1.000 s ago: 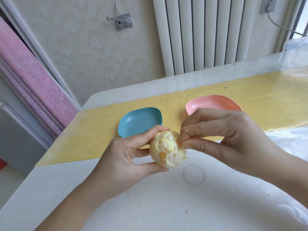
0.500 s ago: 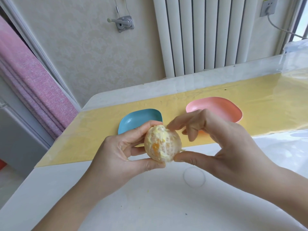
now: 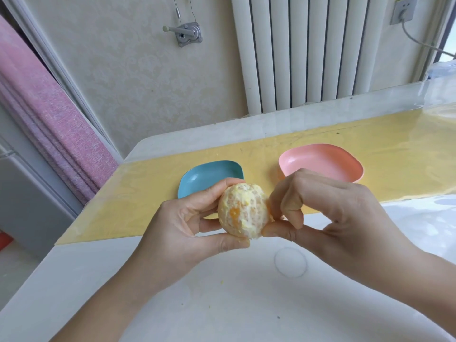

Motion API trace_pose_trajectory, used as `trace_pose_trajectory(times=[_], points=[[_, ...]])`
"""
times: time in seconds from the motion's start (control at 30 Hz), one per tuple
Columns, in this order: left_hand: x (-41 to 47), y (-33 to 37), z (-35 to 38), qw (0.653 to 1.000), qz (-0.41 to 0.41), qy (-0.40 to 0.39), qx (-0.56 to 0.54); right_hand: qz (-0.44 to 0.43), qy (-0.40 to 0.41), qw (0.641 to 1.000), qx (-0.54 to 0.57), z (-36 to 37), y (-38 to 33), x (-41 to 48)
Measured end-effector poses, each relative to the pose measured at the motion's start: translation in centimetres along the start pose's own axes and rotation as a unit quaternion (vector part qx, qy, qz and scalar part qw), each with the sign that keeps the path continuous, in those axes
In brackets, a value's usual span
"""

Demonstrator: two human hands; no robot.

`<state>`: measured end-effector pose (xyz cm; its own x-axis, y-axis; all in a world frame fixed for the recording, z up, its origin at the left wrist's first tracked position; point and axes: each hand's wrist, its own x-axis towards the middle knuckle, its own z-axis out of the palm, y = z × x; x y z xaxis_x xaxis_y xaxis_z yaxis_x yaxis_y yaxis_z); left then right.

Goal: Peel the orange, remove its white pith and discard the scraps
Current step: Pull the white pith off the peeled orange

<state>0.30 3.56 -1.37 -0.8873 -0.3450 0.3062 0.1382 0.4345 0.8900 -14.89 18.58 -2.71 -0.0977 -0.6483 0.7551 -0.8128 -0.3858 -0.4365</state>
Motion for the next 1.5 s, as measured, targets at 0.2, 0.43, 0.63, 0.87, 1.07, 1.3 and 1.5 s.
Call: trace_pose_trajectory(times=[0.2,0.43,0.63,0.87,1.07,1.3,1.5], points=[[0.0,0.2,-0.1,1.000,0.006,0.008,-0.014,0.048,0.005,0.999,0.023,0.1,0.0,-0.2],[0.3,-0.1,-0.1,0.998,0.000,0.001,-0.068,0.007,0.055,0.998,-0.037,0.1,0.1,-0.2],[0.8,-0.6,-0.4,0.994,-0.033,0.042,-0.099,0.036,-0.031,0.999,-0.008,0.6,0.1,-0.5],[0.9,-1.3,-0.9,0.984,-0.101,0.077,-0.122,0.140,-0.090,0.985,-0.040,1.1,0.4,-1.0],[0.8,-1.5,-0.8,0.984,-0.135,0.056,-0.103,0.183,-0.161,0.970,-0.018,1.1,-0.2,-0.9],[0.8,-1.4,-0.5,0.985,-0.135,0.069,-0.082,0.184,-0.112,0.976,-0.039,0.9,-0.3,-0.7],[0.5,-1.6,0.3,0.988,-0.132,0.058,-0.057,0.155,-0.017,0.987,-0.050,0.6,-0.3,-0.5]])
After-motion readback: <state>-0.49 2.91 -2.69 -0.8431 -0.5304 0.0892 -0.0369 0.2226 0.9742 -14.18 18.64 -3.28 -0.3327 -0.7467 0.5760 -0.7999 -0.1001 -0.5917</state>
